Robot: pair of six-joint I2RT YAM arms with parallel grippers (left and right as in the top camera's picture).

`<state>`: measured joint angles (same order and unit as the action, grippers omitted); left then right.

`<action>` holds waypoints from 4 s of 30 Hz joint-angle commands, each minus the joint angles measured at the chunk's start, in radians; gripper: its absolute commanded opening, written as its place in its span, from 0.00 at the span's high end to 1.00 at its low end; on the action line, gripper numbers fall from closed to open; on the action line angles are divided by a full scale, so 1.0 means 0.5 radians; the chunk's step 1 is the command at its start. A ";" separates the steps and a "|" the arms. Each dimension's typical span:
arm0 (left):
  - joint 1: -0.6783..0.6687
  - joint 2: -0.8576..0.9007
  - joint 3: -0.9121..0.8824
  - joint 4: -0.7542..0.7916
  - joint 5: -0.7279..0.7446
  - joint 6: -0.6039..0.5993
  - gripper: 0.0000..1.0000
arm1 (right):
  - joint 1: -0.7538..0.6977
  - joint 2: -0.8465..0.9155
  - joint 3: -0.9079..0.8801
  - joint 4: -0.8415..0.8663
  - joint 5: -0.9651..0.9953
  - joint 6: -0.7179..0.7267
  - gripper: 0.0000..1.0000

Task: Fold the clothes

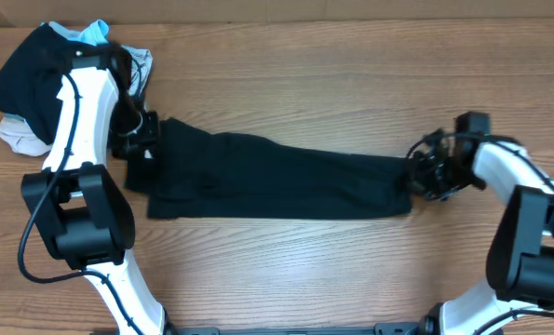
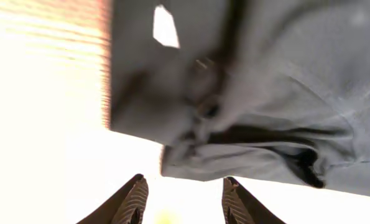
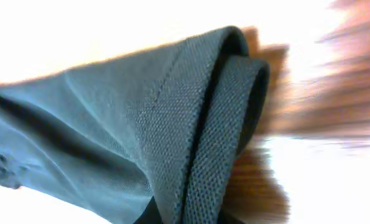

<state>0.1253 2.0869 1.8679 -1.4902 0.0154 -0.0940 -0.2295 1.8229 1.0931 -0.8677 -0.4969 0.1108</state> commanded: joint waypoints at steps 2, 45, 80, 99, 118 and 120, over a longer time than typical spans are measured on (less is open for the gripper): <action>-0.003 -0.042 0.127 0.014 0.024 0.058 0.48 | -0.180 -0.048 0.302 -0.172 0.217 0.037 0.96; -0.061 -0.041 0.126 0.129 0.113 0.056 0.40 | 1.447 0.047 0.509 0.284 0.455 0.970 0.75; -0.102 -0.041 0.126 0.098 0.309 0.190 0.35 | 1.627 0.156 0.433 0.372 -0.331 0.502 0.96; -0.108 -0.041 -0.069 0.014 0.381 0.198 0.15 | 1.367 0.214 0.430 0.315 0.183 0.984 0.89; -0.109 -0.041 -1.147 0.975 0.981 0.549 0.00 | 1.328 0.215 0.430 0.243 0.208 1.074 0.88; -0.110 -0.041 -1.225 1.141 0.984 0.452 0.00 | 1.328 0.215 0.430 0.245 0.209 1.074 0.88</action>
<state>0.0807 2.0186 1.3235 -1.0016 0.4881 0.1486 0.4381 1.9312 1.3033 -0.7490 -0.4000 0.6411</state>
